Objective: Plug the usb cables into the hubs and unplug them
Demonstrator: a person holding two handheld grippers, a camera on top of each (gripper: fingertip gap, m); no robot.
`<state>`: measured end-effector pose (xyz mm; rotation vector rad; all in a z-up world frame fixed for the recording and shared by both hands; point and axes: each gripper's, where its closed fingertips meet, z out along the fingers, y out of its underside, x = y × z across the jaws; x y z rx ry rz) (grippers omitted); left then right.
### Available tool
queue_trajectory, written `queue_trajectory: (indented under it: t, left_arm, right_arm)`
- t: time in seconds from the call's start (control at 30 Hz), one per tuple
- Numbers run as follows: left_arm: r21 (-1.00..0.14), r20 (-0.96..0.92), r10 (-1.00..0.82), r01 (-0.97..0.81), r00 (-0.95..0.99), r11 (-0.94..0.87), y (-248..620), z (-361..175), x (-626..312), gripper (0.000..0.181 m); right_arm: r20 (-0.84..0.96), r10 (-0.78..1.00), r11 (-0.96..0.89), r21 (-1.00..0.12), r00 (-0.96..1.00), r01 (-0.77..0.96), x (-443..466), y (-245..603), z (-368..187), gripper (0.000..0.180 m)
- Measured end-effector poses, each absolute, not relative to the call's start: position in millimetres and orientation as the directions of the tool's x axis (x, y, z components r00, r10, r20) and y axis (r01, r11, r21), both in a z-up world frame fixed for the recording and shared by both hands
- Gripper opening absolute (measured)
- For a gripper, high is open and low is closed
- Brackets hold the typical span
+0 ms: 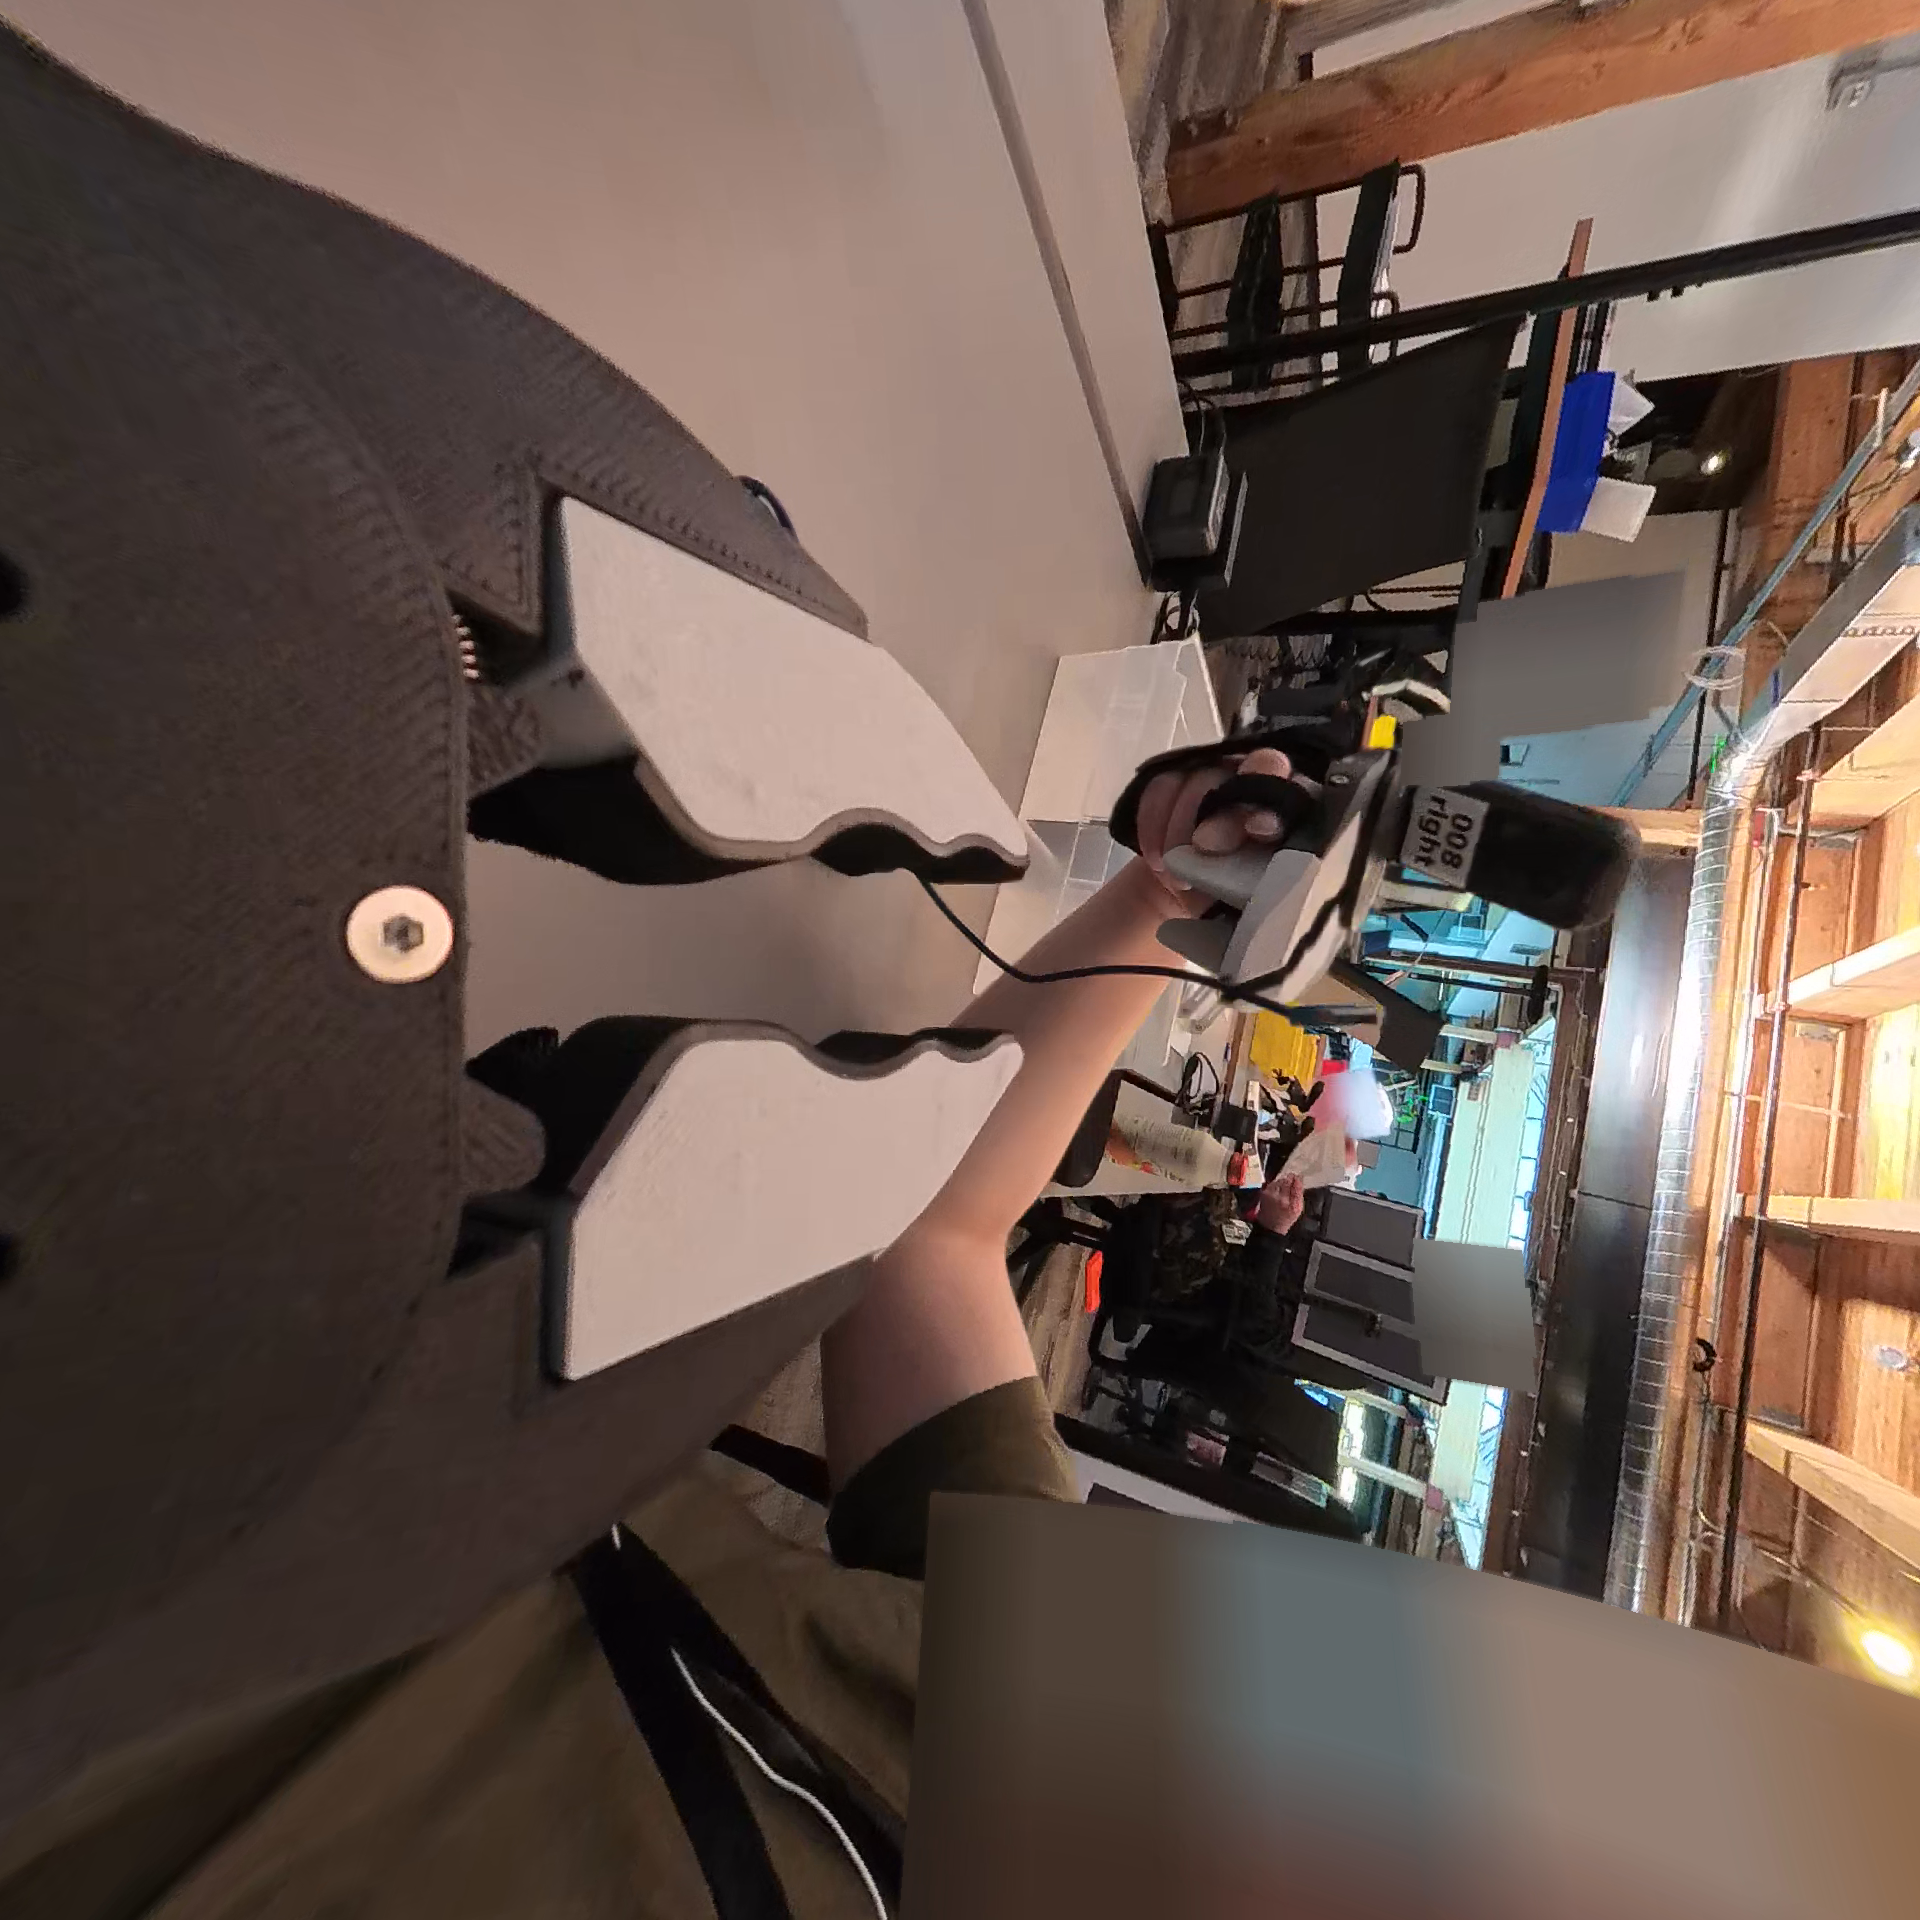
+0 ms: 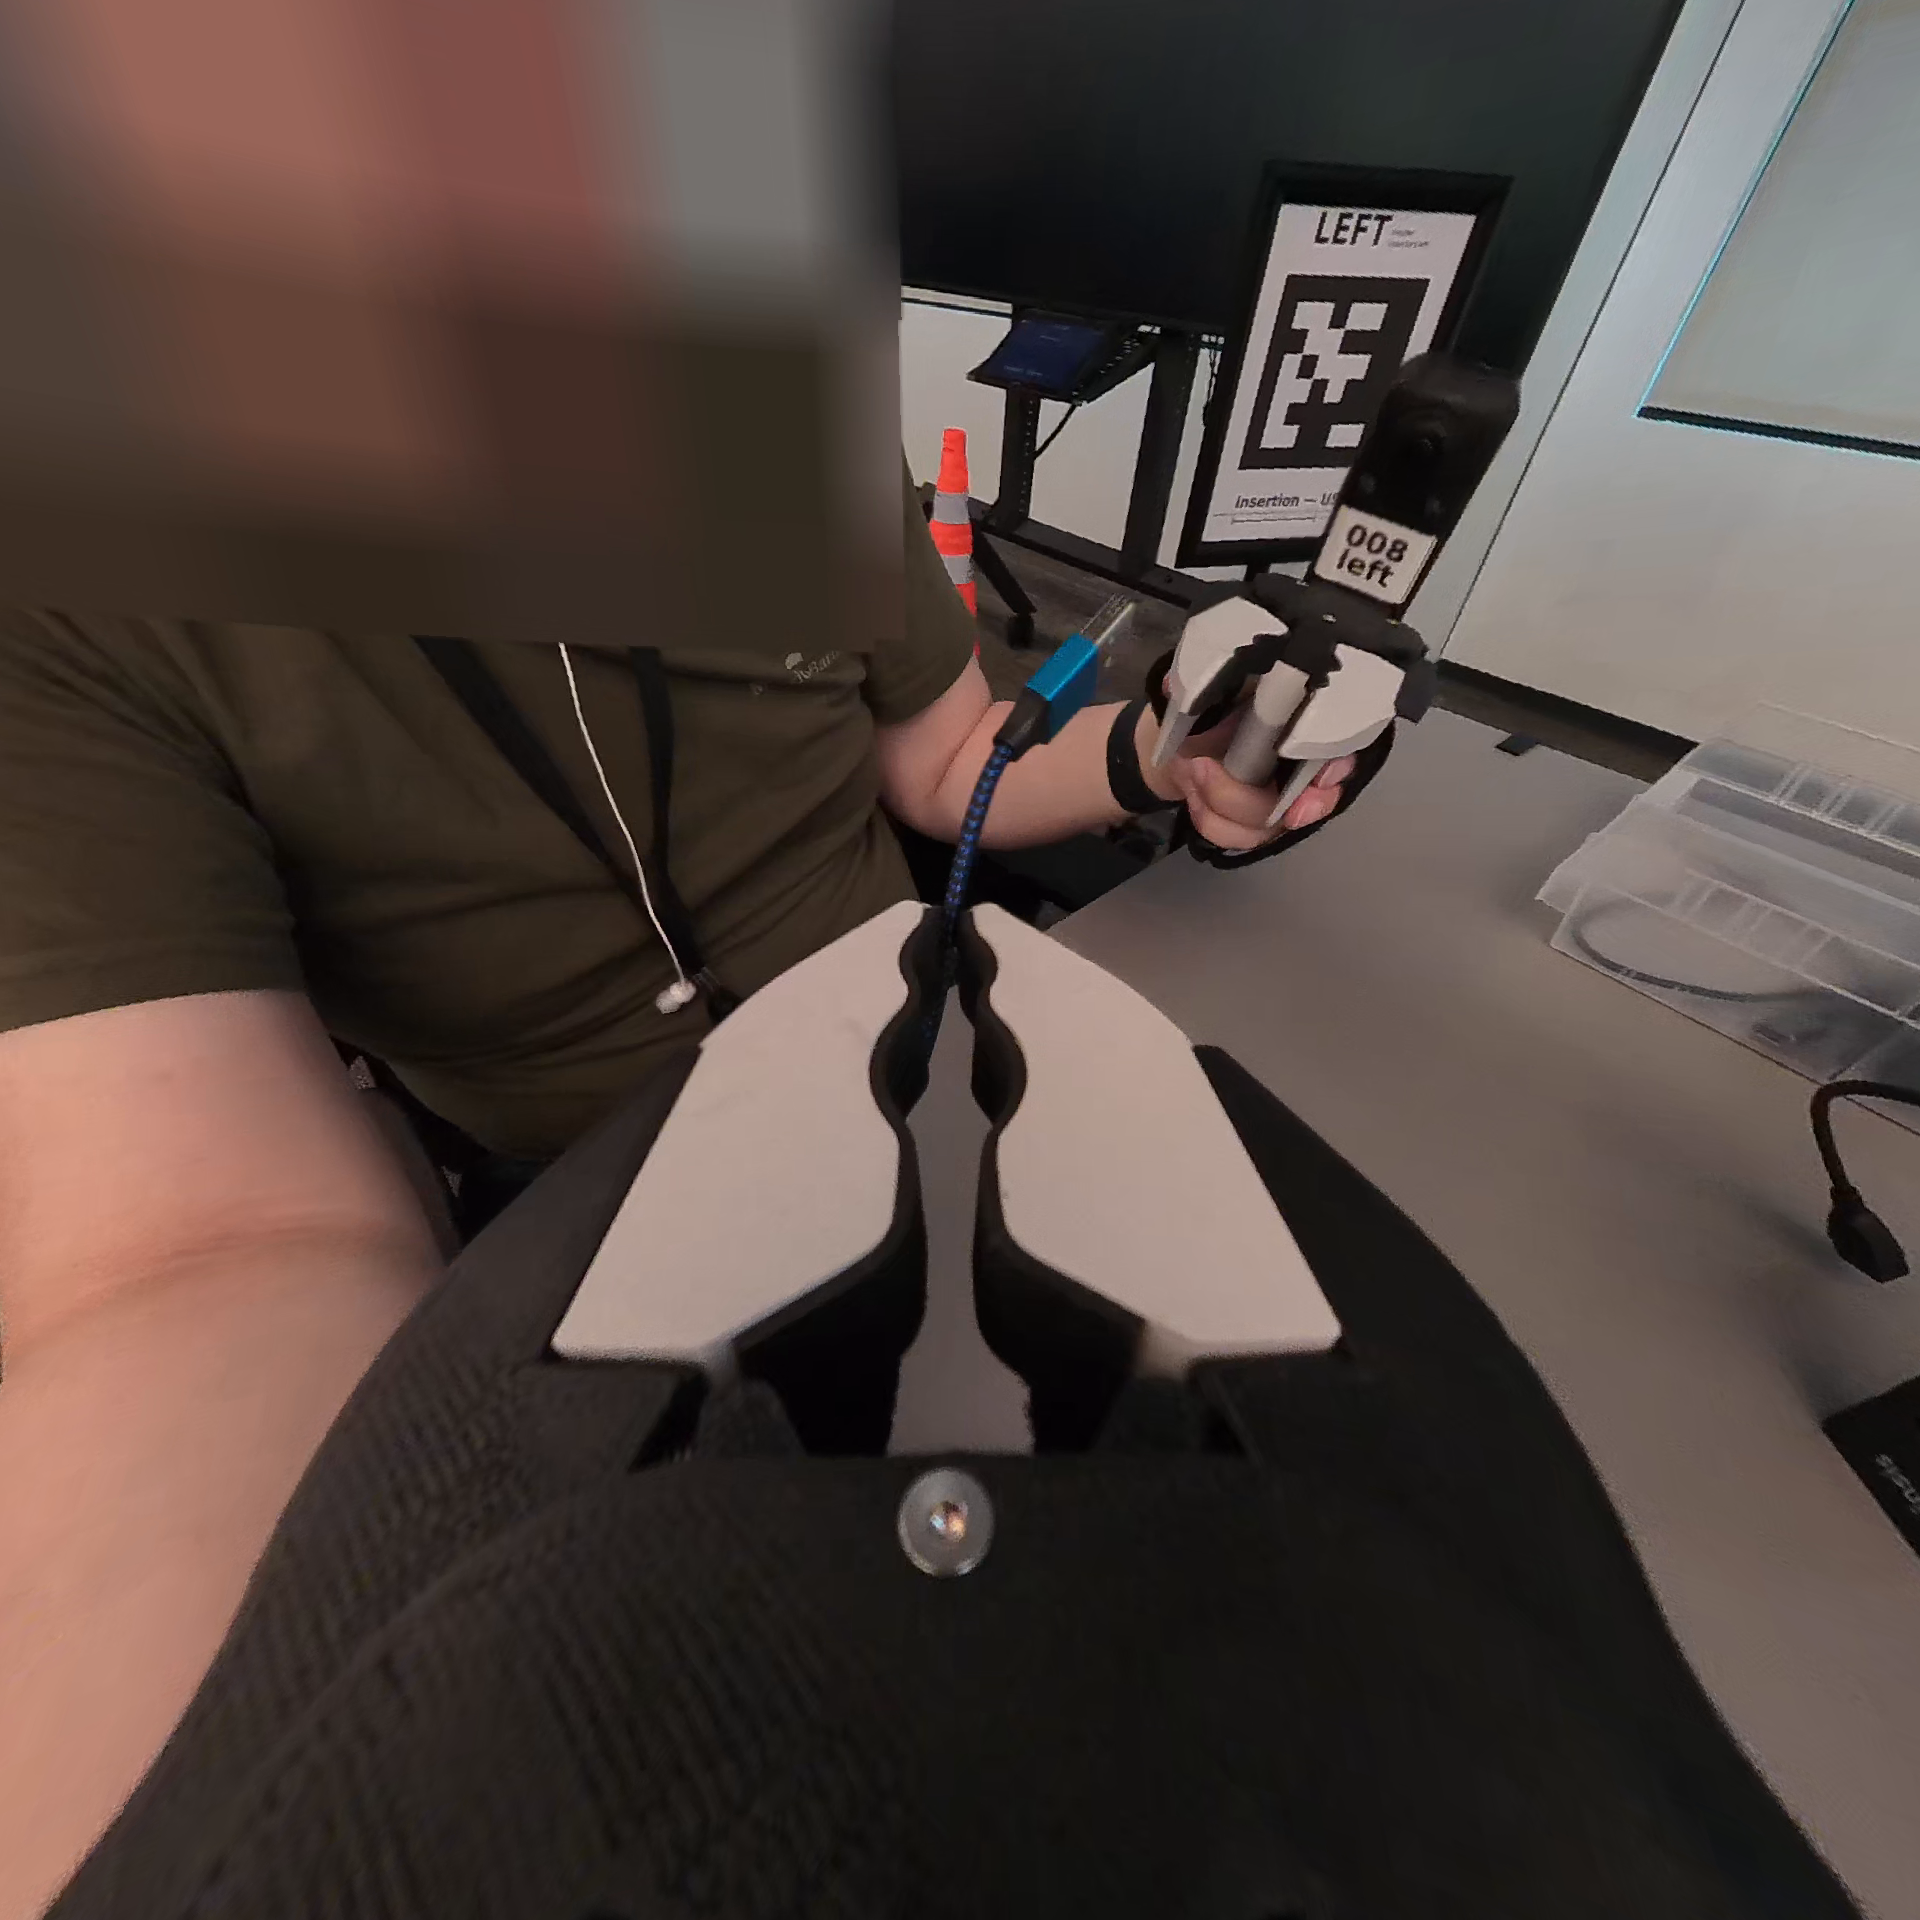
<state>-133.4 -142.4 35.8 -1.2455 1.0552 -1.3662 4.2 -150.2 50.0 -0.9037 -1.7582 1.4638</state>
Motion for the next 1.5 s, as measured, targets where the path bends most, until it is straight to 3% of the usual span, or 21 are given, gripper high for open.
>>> queue_trajectory:
  t: [0.17, 0.3, 0.43, 0.67, 0.97, 1.1, 1.2, 1.3, 1.4, 1.47, 1.5]
  left_arm:
    - [-0.97, 0.192, -0.981, 0.155, 0.029, -0.185, -130, 47, -110, 0.026]
    - [-0.952, 0.27, -0.963, 0.154, 0.008, -0.265, -123, 47, -85, 0.048]
    - [-0.942, 0.3, -0.951, 0.134, -0.071, -0.307, -132, 44, -67, 0.041]
    - [-0.927, 0.353, -0.928, 0.087, -0.116, -0.364, -134, 35, -67, 0.006]
    - [-0.926, 0.365, -0.924, 0.058, -0.118, -0.373, -132, 30, -82, 0.005]
    - [-0.903, 0.401, -0.904, 0.099, -0.149, -0.418, -130, 49, -106, 0.004]
    - [-0.88, 0.435, -0.876, 0.108, -0.208, -0.462, -132, 65, -120, 0.005]
    - [-0.86, 0.451, -0.863, 0.148, -0.227, -0.488, -128, 82, -127, 0.005]
    - [-0.829, 0.483, -0.842, 0.181, -0.241, -0.528, -118, 97, -131, 0.004]
    - [-0.82, 0.501, -0.839, 0.195, -0.212, -0.539, -107, 100, -131, 0.004]
    - [-0.813, 0.513, -0.835, 0.201, -0.199, -0.547, -102, 100, -130, 0.004]
  right_arm:
    - [0.023, 0.845, 0.095, -0.99, -0.535, 0.107, -6, -142, 44, 0.002]
    - [-0.005, 0.841, 0.092, -0.984, -0.54, 0.153, -20, -141, 34, 0.002]
    - [-0.038, 0.848, 0.082, -0.976, -0.529, 0.201, -29, -138, 25, 0.002]
    - [-0.08, 0.851, 0.077, -0.959, -0.518, 0.274, -39, -134, 13, 0.002]
    - [-0.149, 0.846, 0.029, -0.946, -0.511, 0.324, -49, -136, 5, 0.003]
    - [0.057, 0.895, 0.102, -0.992, -0.443, 0.077, -55, -121, 38, 0.02]
    - [0.219, 0.965, 0.212, -0.975, -0.145, -0.065, -64, -76, 62, 0.019]
    - [0.465, 0.861, 0.478, -0.878, 0.205, -0.015, -82, -37, 64, 0.025]
    - [0.654, 0.685, 0.683, -0.73, 0.321, 0.029, -112, -45, 63, 0.033]
    - [0.671, 0.619, 0.733, -0.68, 0.407, 0.007, -127, -51, 74, 0.057]
    - [0.671, 0.598, 0.747, -0.665, 0.438, 0.0, -132, -55, 79, 0.057]
